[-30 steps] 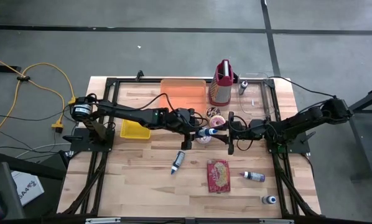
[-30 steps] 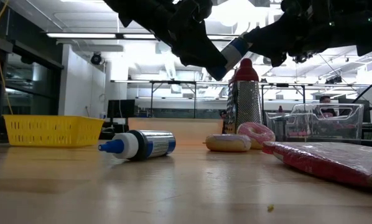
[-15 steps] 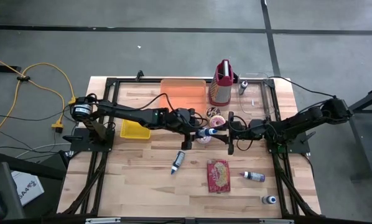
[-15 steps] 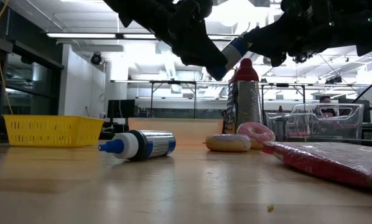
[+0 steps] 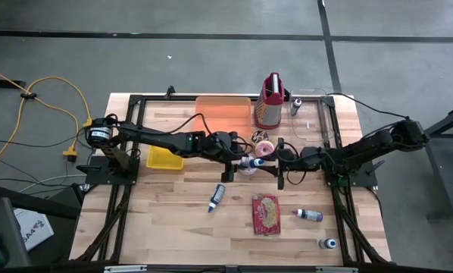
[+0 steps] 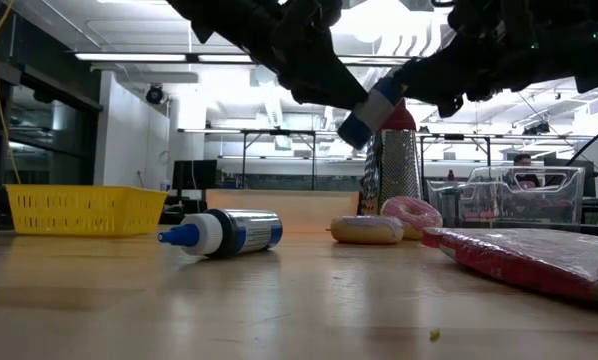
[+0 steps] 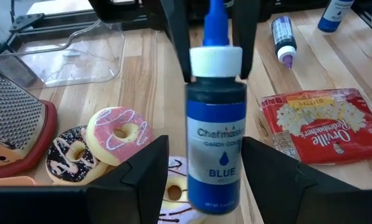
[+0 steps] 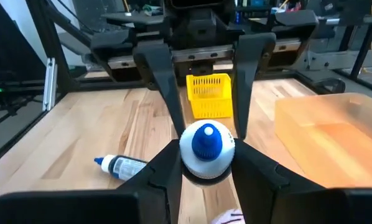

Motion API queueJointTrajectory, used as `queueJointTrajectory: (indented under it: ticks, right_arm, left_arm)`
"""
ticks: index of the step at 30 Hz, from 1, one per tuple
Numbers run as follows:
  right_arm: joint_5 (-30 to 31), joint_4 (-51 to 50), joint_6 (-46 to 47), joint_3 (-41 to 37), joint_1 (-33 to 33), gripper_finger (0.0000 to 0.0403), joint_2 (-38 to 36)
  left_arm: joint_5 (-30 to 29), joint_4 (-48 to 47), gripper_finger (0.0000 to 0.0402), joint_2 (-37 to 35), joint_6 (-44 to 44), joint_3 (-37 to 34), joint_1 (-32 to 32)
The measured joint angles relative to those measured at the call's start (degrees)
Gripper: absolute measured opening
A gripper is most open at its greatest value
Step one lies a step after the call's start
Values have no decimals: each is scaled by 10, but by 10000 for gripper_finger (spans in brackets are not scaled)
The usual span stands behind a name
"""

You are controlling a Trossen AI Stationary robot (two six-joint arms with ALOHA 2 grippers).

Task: Pick & Place Food Item
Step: Put the left blue food coloring bottle into the transparent bin

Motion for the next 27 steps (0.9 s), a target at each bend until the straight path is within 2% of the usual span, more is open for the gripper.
queueJointTrajectory:
  ticks: [7,16,21,27]
  right_arm:
    - [5,-45,28,0,1,107,-41]
    - [73,-219,68,6,1,107,-155]
    - [119,-362,81,59,1,107,-214]
    - [217,-565,120,145,1,107,-241]
  left_arm:
    - [0,2,193,0,-1,0,0]
    - [0,3,193,0,-1,0,0]
    - [0,5,193,0,-1,0,0]
    - [0,5,193,0,4,0,0]
